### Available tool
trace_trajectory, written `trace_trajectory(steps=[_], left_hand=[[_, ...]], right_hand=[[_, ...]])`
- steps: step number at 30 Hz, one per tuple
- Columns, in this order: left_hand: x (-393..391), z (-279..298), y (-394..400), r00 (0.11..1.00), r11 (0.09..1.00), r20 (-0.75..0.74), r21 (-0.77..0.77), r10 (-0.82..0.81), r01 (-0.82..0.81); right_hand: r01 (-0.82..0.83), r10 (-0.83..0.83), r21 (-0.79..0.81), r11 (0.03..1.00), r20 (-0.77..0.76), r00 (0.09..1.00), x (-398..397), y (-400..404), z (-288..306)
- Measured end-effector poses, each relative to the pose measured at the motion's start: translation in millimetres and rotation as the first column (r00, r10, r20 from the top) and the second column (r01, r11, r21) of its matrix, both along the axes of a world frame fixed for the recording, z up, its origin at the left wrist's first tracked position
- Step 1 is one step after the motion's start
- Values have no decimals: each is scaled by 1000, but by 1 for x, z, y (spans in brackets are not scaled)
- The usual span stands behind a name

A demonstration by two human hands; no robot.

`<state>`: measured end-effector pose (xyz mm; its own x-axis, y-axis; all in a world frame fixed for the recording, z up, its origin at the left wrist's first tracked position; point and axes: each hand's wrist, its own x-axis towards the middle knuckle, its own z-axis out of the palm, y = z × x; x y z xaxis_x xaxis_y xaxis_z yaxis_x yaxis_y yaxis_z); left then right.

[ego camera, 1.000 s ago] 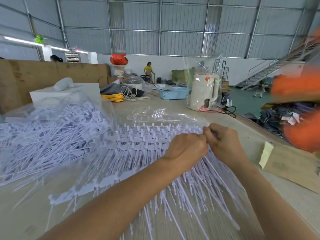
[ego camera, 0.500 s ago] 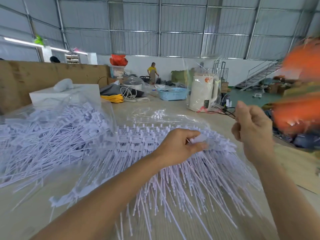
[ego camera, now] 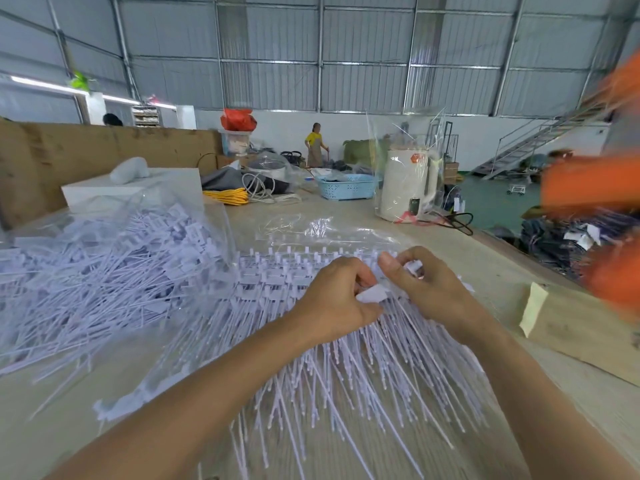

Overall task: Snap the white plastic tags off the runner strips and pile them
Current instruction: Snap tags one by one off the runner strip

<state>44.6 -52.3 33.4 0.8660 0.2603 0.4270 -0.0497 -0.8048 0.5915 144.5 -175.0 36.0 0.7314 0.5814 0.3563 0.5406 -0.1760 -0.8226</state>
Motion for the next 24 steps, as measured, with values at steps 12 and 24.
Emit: trace_trajectory(steps=[12,24], left_hand=[[5,-5,-10,977,996,196,17,88,-93],[4,-1,-12,953,967,256,-149,-163,206]], right_hand=[[48,-64,59,997,324,944,0,9,-11],[-197,122,316,928,241,963,-7,4,-2]])
